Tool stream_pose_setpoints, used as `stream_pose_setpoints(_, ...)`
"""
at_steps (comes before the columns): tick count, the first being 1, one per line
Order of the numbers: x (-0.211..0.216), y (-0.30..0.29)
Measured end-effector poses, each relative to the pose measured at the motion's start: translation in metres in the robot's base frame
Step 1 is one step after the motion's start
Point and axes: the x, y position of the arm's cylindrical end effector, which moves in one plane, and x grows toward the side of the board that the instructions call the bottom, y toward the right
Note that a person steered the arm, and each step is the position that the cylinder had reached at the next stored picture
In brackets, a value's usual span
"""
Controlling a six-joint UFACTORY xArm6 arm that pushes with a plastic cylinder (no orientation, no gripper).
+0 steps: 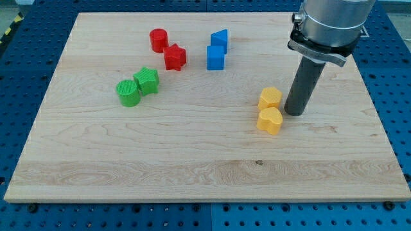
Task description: Move yellow hexagon to the center of the board
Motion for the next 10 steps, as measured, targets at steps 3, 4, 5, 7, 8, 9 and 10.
stream_pose_setpoints(3,-0.010,-0.012)
stream_pose_setpoints(4,-0.015,-0.024)
stream_pose_setpoints(5,-0.015,-0.038)
stream_pose_setpoints(7,-0.034,-0.054)
stream_pose_setpoints(8,-0.036,-0.063)
stream_pose_setpoints(9,-0.036,-0.076)
stream_pose_setpoints(10,-0.036,-0.089)
